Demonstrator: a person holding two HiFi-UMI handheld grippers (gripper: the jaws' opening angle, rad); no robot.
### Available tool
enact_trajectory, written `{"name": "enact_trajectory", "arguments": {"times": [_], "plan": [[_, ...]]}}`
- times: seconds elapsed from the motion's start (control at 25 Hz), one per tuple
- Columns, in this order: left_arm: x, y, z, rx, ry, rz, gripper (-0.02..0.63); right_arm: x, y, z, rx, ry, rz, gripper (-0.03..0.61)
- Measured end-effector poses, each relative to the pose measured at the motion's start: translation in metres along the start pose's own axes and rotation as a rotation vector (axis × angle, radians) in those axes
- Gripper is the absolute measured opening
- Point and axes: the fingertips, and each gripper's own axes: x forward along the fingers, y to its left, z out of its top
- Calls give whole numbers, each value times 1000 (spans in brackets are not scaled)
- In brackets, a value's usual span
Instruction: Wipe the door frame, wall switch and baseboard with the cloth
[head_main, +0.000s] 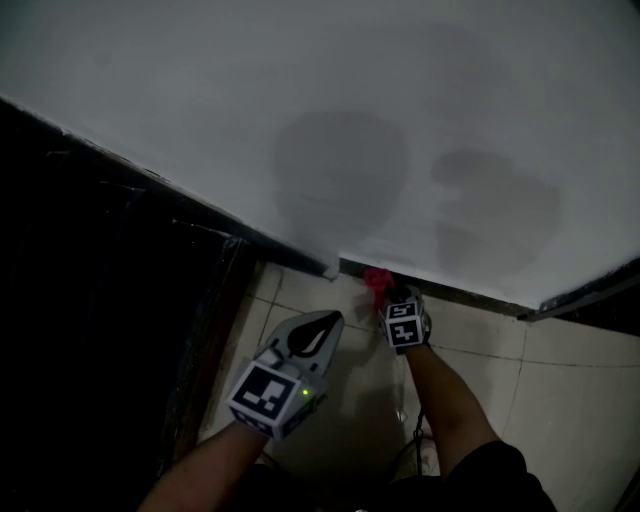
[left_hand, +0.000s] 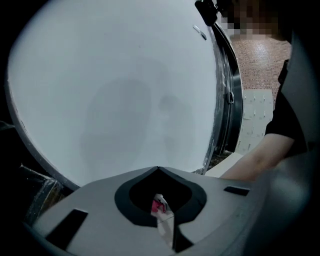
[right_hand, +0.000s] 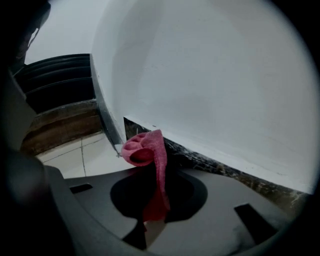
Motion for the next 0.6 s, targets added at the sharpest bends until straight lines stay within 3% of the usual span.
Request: {"name": "enact_trajectory", "arguments": {"times": [0.6], "plan": [[32, -32, -3, -6, 18, -86, -9, -35, -59, -25, 51, 36, -74, 44]]}}
